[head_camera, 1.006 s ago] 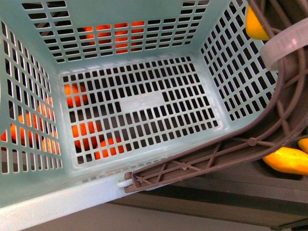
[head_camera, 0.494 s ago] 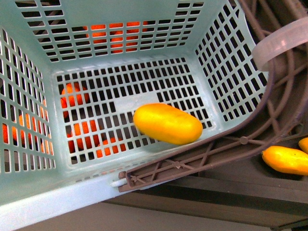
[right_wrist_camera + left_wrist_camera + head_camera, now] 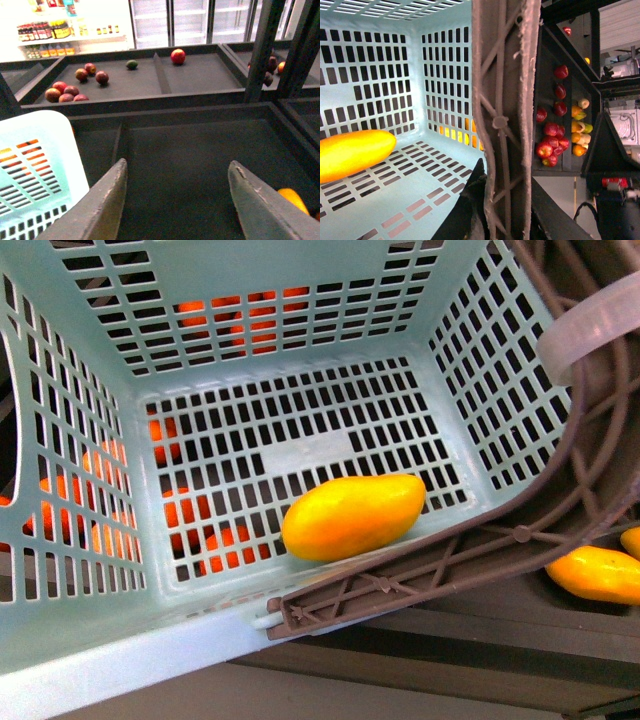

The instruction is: Pick mango and avocado into basket

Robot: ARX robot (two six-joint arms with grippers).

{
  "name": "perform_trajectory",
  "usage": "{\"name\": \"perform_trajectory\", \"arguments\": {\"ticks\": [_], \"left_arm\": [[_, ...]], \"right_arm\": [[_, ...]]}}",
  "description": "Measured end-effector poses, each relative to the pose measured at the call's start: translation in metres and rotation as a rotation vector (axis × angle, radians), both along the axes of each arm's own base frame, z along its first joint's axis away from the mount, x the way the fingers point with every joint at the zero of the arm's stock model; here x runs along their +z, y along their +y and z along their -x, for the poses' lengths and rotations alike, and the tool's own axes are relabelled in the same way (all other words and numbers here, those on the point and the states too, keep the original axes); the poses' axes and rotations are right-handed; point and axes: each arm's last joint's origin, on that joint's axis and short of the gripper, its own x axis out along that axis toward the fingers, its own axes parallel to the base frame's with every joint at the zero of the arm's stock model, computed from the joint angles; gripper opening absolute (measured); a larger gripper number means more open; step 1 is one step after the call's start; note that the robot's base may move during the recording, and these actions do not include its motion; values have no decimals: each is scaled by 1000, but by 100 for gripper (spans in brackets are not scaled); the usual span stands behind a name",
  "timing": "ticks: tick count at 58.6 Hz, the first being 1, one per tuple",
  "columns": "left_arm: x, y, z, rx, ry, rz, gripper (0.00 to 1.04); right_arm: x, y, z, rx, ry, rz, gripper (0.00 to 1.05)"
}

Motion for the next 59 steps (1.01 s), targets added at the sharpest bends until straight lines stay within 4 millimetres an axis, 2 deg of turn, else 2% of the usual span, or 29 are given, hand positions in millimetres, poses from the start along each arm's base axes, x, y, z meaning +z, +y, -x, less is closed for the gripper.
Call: {"name": "perform_trajectory", "arguments": {"ticks": [9, 17, 29, 32, 39, 59], "left_arm": [[0, 0, 0, -1, -3, -3, 8], [0, 0, 0, -1, -3, -2, 8], [0, 0, 0, -3, -2, -2, 8], [0, 0, 0, -5, -1, 0, 8], [0, 0, 0, -1, -3, -2, 8], [0, 0, 0, -4, -1, -1, 8]], "right_arm": [[-18, -17, 18, -9, 10, 33, 26], [-27, -26, 31, -2, 5, 43, 3], [-38, -35, 45, -12, 8, 49, 2], [-40, -37, 48, -13, 7, 50, 9], [-40, -37, 49, -10, 3, 50, 39], [-40, -37, 49, -10, 3, 49, 92]]}}
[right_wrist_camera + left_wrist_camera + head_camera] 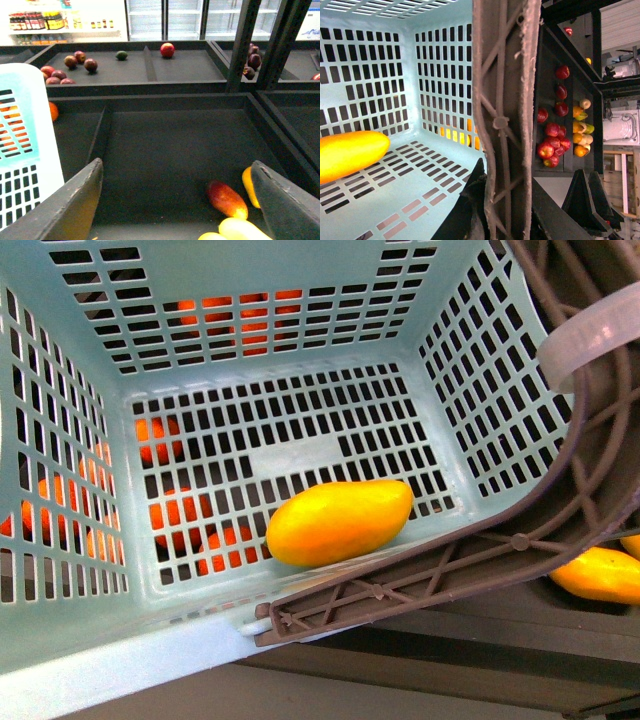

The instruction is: Pick mango and avocado into basket

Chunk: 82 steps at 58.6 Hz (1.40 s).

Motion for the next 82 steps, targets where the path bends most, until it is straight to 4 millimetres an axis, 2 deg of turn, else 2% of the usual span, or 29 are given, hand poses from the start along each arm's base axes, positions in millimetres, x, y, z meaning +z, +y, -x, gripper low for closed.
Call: {"name": "perform_trajectory", "arguments": {"ticks": [2, 82], "left_arm": [[0, 0, 0, 0, 0, 0, 8], [0, 0, 0, 2, 0, -2, 8]], "right_arm": [[0, 0, 0, 0, 0, 0, 98], [-1, -1, 1, -3, 3, 1, 96]]}}
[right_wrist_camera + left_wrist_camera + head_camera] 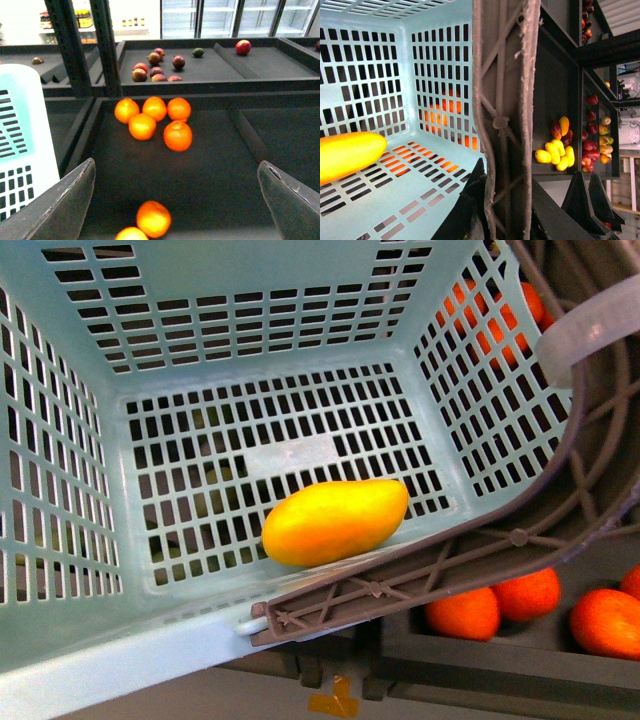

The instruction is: Pick mango and avocado into basket

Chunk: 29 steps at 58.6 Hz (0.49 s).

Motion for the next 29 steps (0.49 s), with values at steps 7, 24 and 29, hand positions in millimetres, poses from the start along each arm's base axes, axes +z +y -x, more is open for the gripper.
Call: {"name": "perform_trajectory", "arguments": {"ticks": [7, 24, 29], "left_arm": [[0, 0, 0, -2, 1, 1, 8], [0, 0, 0, -3, 1, 1, 8], [0, 0, 0, -3, 1, 1, 8]], "right_arm": [[0, 0, 0, 0, 0, 0, 96], [0, 0, 0, -1, -1, 0, 96], [0, 0, 0, 0, -1, 0, 96]]}}
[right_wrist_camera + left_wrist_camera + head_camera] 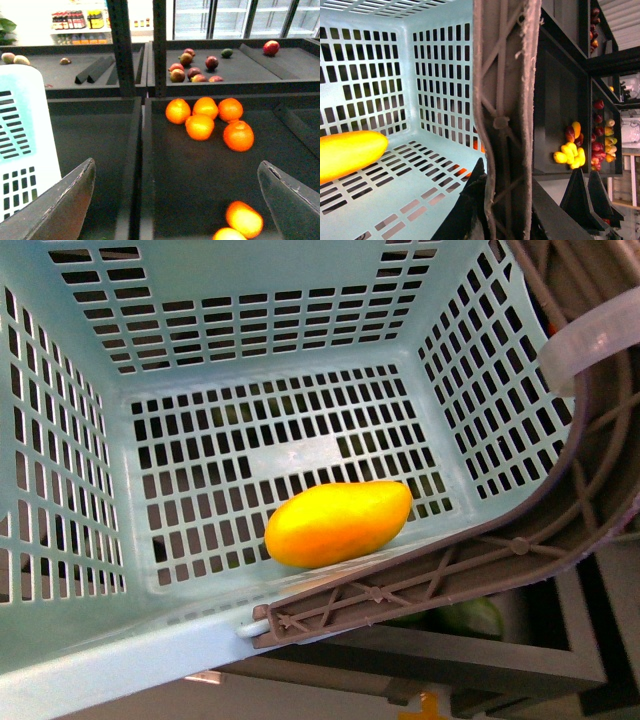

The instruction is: Pick mango and avocado into basket

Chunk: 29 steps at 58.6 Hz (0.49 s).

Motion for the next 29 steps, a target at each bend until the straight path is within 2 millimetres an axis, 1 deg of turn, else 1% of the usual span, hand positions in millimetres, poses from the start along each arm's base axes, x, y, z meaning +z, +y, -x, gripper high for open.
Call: {"name": "perform_trajectory", "arguments": {"ticks": [29], "left_arm": [[0, 0, 0, 0, 0, 1, 8]], "right_arm": [[0, 0, 0, 0, -1, 0, 96]]}}
